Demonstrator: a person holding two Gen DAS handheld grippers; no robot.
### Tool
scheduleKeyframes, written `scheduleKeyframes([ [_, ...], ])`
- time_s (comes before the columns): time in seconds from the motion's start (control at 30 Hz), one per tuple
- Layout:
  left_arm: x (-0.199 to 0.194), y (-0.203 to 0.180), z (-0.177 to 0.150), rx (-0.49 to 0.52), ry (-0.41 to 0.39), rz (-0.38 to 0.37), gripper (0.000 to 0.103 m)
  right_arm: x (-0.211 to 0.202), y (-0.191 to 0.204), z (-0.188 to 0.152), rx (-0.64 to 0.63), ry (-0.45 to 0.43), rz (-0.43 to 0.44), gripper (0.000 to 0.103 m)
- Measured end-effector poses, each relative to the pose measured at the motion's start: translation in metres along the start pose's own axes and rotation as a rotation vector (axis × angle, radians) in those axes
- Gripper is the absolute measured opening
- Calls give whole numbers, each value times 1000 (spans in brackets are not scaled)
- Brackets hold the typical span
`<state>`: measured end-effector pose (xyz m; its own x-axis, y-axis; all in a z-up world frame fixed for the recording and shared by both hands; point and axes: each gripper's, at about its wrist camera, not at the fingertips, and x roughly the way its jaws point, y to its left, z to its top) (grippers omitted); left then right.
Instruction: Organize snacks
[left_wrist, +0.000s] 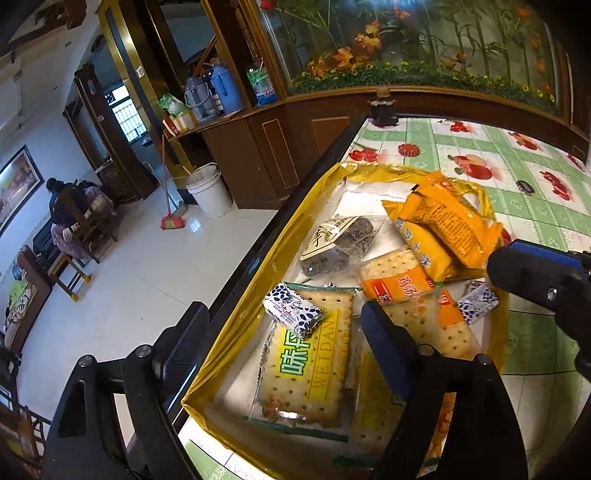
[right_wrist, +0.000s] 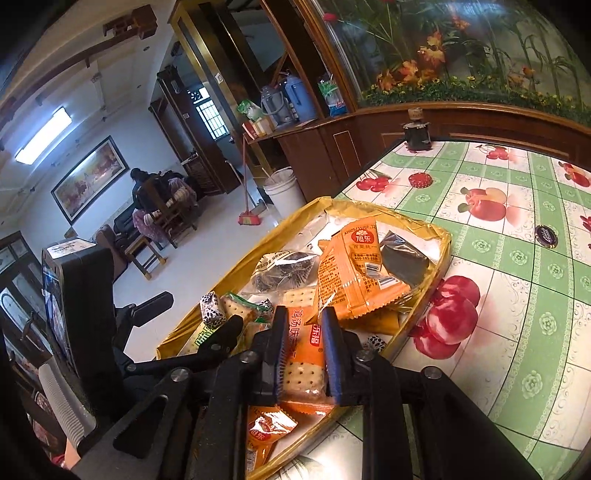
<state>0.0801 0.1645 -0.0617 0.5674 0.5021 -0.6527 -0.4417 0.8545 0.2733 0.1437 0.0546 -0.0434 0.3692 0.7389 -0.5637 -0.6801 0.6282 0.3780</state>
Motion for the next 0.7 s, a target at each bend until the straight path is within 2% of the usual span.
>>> scheduleKeyframes([
  [0.07,-9,2,-1,-7,-14,-12,85,-6,0,-3,-3,-5,-6,32],
  [0.13,-19,6,-1,-17,-25,-34,85,-13,1,-5,-10,-6,-9,33],
  [0.27,-37,12,-6,-34,-38,-66,85,-27,5,-7,-39,-6,-14,47],
  [0.33,-47,17,-9,-43,-43,-89,85,-35,9,-9,-68,-9,-15,51],
  [0.4,-55,19,-12,-47,-49,-102,85,-43,15,-11,-101,-9,-8,59],
  [0.47,-64,22,-16,-50,-51,-120,85,-50,21,-14,-135,-9,-4,73],
  [0.57,-75,27,-23,-70,-40,-183,85,-60,31,-19,-187,-7,13,84],
  [0.63,-81,28,-29,-80,-18,-262,85,-64,38,-24,-231,16,27,84],
  [0.7,-86,27,-34,-76,10,-305,85,-66,41,-31,-272,48,29,85],
])
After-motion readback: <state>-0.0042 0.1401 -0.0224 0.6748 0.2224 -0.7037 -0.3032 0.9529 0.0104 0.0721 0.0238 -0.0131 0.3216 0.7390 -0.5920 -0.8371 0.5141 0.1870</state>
